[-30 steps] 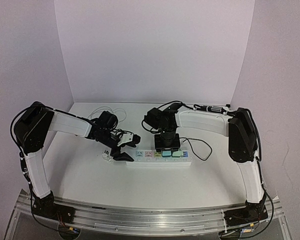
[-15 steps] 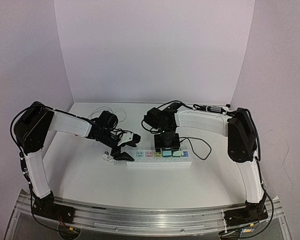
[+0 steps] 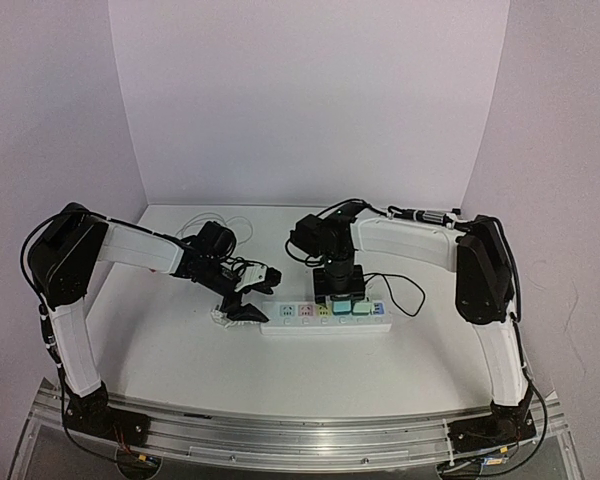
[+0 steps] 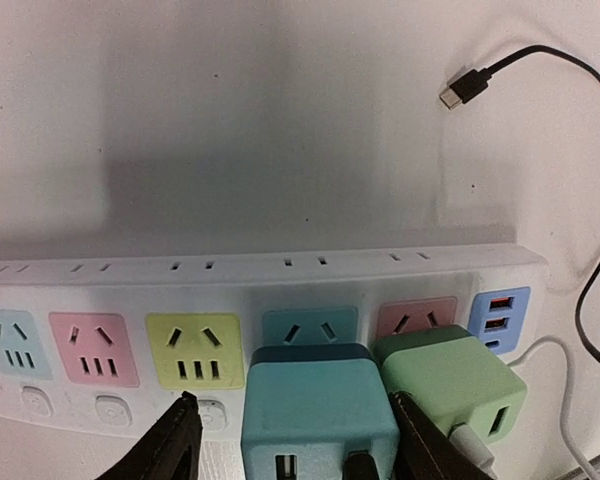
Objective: Insert the plug
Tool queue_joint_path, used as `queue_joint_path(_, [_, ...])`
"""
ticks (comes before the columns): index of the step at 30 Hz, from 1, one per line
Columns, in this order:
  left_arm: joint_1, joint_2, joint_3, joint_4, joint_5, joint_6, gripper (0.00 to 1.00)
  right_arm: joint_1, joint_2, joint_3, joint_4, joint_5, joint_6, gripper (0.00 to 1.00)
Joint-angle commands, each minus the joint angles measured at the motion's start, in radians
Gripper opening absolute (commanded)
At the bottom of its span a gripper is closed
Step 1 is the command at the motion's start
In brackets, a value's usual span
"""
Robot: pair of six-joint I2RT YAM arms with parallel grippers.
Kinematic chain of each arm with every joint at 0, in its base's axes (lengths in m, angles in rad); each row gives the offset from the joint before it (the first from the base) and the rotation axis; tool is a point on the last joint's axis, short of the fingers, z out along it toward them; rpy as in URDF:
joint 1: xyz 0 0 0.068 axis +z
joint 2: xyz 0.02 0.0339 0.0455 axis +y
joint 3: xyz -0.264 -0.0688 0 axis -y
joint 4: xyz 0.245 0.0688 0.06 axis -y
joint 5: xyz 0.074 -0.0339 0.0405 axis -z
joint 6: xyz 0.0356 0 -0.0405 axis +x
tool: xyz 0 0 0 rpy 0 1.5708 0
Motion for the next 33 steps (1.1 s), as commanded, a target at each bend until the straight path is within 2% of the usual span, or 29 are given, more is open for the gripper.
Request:
queue_joint_path(1, [-0.003,0.0,0.04,0.002,0.021,-0.006,0.75,-0.005,-0.05,0.06,-0.061,0.062,0.004,0.59])
queue_joint_path(15, [-0.003,-0.005,0.048,0.008,0.03,-0.027,0.75,-0.008,-0.082,0.074,-0.091,0.106,-0.003,0.61])
queue_joint_path(25, [-0.016,-0.004,0.093,0.016,0.06,-0.103,0.75,-0.008,-0.115,0.07,-0.116,-0.014,0.004,0.66])
queue_joint_path(33, [-0.037,-0.006,0.126,0.04,0.057,-0.185,0.75,-0.016,-0.166,0.037,-0.132,-0.176,0.014,0.66])
